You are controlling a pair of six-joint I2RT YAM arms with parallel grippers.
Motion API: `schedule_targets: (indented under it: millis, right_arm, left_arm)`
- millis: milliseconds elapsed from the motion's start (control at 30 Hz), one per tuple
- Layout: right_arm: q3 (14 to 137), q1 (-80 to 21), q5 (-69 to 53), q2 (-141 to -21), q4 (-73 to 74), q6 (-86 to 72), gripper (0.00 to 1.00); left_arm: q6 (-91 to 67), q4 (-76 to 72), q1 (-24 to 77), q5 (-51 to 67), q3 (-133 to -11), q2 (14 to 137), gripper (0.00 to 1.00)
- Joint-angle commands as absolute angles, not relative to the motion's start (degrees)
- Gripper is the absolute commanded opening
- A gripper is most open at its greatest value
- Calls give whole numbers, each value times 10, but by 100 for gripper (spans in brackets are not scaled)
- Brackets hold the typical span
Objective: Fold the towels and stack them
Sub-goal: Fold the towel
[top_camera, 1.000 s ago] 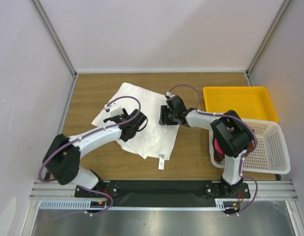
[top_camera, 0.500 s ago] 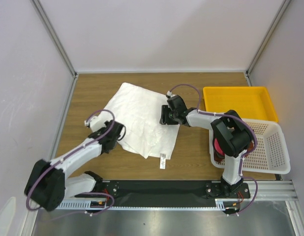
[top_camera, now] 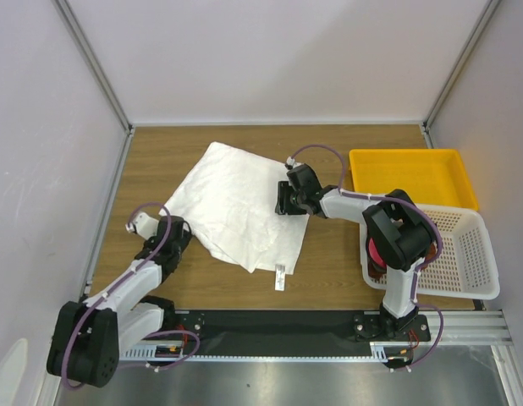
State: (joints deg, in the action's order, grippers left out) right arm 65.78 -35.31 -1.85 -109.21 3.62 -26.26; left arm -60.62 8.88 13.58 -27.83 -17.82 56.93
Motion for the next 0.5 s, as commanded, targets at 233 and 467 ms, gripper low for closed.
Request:
schedule_targets:
  millis: [233, 467]
  right_arm:
    - [654, -357, 15, -1092, 109, -248, 49]
    - [660, -357, 18, -1098, 114, -248, 49]
  left_arm:
    - [-555, -68, 87, -198, -168, 627, 53]
    - [-528, -95, 86, -175, -186, 663, 45]
